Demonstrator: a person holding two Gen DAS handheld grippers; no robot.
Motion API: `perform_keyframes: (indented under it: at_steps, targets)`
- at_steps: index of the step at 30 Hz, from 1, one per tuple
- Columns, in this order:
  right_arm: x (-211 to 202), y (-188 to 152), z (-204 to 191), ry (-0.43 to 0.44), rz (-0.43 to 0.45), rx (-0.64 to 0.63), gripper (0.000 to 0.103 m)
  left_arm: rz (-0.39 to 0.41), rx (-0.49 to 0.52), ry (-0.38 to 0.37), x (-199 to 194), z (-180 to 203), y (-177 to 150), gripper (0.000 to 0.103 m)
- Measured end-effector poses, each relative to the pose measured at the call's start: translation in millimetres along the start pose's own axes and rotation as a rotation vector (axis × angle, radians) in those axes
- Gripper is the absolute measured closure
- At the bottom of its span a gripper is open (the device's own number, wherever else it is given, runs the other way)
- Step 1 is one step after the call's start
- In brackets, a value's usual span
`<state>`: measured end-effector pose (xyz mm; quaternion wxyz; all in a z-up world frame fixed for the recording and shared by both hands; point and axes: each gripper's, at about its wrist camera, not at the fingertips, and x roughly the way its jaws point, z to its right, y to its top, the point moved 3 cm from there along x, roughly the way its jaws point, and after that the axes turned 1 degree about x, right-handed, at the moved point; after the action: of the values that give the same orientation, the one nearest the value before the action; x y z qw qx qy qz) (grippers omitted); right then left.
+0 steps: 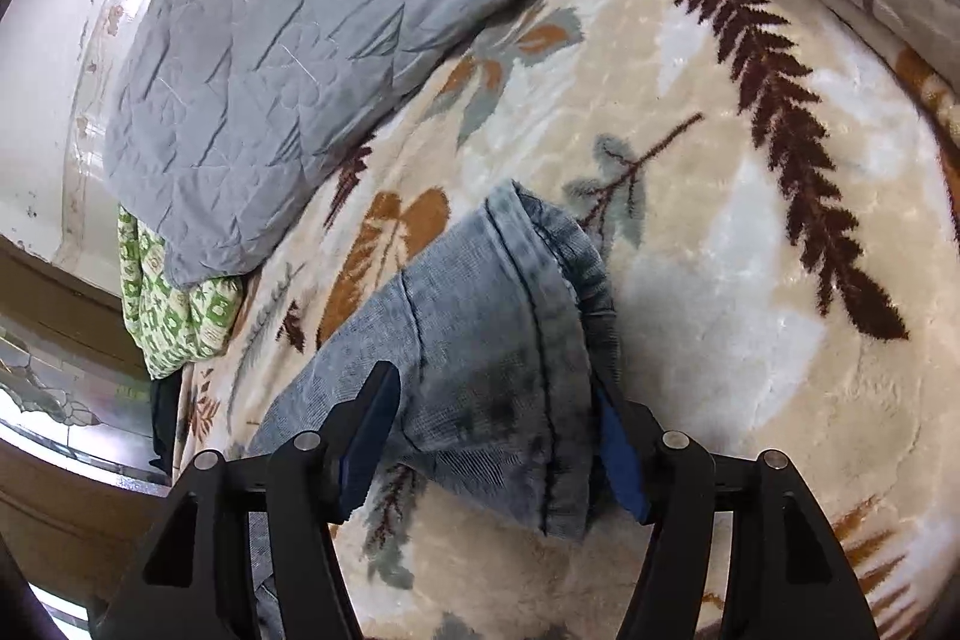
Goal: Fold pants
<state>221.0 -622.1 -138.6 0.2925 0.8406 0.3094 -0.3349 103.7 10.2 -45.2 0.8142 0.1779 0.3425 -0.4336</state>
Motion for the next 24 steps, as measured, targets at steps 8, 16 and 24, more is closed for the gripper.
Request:
perform_keyframes:
  at_steps: [8,16,24]
  targets:
    - [-1,2,-3,0.011,-0.004,-0.014,0.033,0.026,0.019,0.120,48,2,17,0.042]
    - [2,14,-28,-0.103,-0.023,-0.226,0.092,0.095,0.068,0.173,59,12,58,0.091]
    - [-123,21,-75,-0.034,0.269,-0.345,0.091,0.245,0.217,0.081,-5,61,62,0.092]
